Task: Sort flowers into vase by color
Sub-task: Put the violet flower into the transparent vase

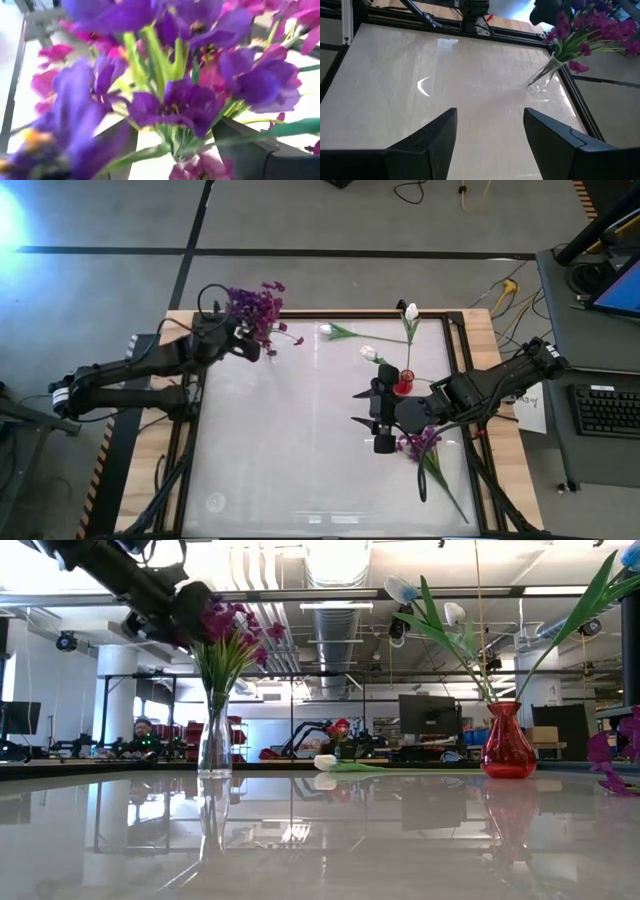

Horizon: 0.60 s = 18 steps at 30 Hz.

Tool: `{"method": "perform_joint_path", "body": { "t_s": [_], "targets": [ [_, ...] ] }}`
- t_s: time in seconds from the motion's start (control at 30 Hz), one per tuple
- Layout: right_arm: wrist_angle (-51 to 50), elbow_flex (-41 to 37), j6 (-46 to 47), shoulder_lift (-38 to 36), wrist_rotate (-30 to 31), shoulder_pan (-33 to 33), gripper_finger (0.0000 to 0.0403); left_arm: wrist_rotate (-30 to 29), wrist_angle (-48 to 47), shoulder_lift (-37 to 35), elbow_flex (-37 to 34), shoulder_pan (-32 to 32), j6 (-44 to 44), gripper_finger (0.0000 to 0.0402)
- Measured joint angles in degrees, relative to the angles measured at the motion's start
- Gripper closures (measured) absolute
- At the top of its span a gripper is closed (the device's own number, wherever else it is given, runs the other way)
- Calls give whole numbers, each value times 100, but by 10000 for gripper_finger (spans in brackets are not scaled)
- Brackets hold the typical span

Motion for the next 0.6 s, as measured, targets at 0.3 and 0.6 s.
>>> {"method": "perform_joint_path", "body": {
  "t_s": [0.3,0.6],
  "targets": [
    [-2,0,4,2,0,1,181,826,-2711,135,1057,-17,-1509,141],
    [-2,0,-3,1,0,0,181,1296,-3823,136,2182,-149,-1427,141]
  ]
}}
